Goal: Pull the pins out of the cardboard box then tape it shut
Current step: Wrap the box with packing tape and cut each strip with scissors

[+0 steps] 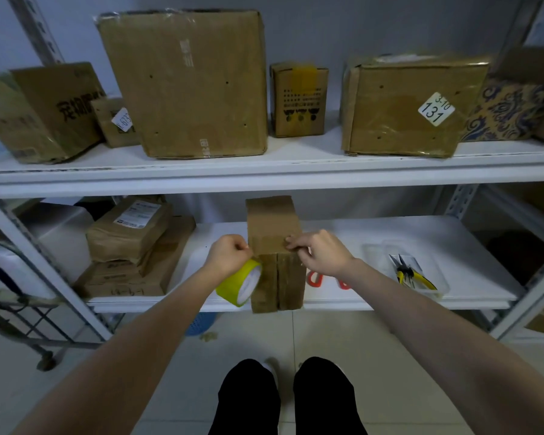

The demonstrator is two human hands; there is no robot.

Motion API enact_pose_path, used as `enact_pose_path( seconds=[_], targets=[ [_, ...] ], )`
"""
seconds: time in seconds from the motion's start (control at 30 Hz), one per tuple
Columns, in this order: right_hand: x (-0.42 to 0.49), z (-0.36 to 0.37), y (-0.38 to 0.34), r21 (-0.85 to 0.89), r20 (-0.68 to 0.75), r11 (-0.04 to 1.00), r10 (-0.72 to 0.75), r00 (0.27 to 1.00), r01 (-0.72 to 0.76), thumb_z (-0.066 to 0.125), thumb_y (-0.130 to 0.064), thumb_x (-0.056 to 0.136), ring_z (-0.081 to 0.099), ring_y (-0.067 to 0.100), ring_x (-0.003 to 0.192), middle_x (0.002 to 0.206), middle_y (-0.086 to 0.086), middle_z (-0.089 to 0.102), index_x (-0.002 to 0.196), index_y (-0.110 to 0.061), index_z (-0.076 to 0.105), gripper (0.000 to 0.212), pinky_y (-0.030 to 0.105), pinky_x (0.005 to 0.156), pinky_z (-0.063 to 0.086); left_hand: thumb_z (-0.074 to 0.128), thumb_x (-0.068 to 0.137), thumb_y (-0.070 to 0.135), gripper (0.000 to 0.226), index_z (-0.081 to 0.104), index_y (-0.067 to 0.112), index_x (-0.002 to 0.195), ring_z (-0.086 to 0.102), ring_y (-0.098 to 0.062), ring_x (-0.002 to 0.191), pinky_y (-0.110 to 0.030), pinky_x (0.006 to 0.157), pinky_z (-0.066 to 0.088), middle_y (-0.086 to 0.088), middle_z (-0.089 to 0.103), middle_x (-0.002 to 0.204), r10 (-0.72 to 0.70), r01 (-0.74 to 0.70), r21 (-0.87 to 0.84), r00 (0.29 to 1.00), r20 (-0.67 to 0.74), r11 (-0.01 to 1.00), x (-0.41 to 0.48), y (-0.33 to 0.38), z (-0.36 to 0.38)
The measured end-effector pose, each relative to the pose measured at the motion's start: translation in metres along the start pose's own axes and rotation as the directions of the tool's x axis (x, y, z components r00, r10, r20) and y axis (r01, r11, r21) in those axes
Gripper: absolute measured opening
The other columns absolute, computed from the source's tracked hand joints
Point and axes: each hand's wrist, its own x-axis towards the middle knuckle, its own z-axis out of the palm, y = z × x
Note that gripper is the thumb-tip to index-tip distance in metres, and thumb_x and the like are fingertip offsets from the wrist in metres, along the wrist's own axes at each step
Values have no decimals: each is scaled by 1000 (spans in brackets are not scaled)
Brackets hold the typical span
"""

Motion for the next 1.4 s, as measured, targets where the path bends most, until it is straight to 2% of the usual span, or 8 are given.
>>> enact_pose_path(
  seconds=[0.13,0.3,0.43,0.7,0.87,1.0,1.23,1.4],
  targets=[
    [0,6,-8,-146,80,989,-4,997,15,53,-42,91,39,17,134,150,-7,39,140,-30,45,51,39,111,33,67,82,17,26,55,20,60,58,-23,90,-24,71,38,-1,60,80,-72,73,-41,997,24,997,0,11,-6],
    [5,19,-10,-1,63,999,40,997,-40,55,-9,94,33,19,141,149,-1,42,140,-20,49,47,28,115,23,66,83,14,23,60,18,61,61,-27,97,-33,81,47,-4,63,83,-117,115,-121,993,-12,986,-1,6,-22],
    [-2,9,-3,73,82,997,30,996,-36,54,-1,94,37,14,139,144,-4,48,133,-17,56,43,21,114,20,66,83,14,26,58,19,58,61,-29,94,-35,83,48,-7,61,80,-143,136,-176,989,-30,975,-2,0,-31],
    [0,-14,4,-171,-19,969,179,984,-179,56,2,85,43,14,126,130,-6,59,117,-28,67,45,33,115,20,67,81,12,28,55,18,57,49,-19,73,-27,65,37,2,51,62,-110,104,-259,994,-9,960,-7,16,-27],
    [14,-15,-47,121,-124,969,228,966,-214,48,-20,90,62,25,98,100,2,70,103,-24,69,25,36,83,50,62,85,16,22,62,20,63,54,-9,71,-25,67,42,7,59,69,-44,37,-248,999,-20,968,-10,25,-21],
    [23,-6,-76,414,-1,880,257,967,-233,55,-40,93,46,15,56,57,4,51,64,-5,58,46,30,53,32,56,89,12,31,58,22,60,55,-19,81,-34,79,43,2,59,68,23,-29,-280,999,-24,959,-12,22,-16],
    [21,6,-82,553,-99,788,386,917,-272,70,-26,86,55,9,60,62,-3,63,70,-10,71,23,26,59,44,55,91,17,28,57,26,65,57,-20,79,-34,74,44,5,59,71,66,-77,-226,996,-56,971,-21,16,-11],
    [19,4,-81,517,-91,772,478,874,-369,69,-29,86,50,6,55,55,-11,54,67,-19,66,22,22,49,35,54,93,27,23,74,17,100,62,-17,96,-25,74,43,-1,71,99,50,-68,-205,994,-95,976,-32,18,-8]
  ],
)
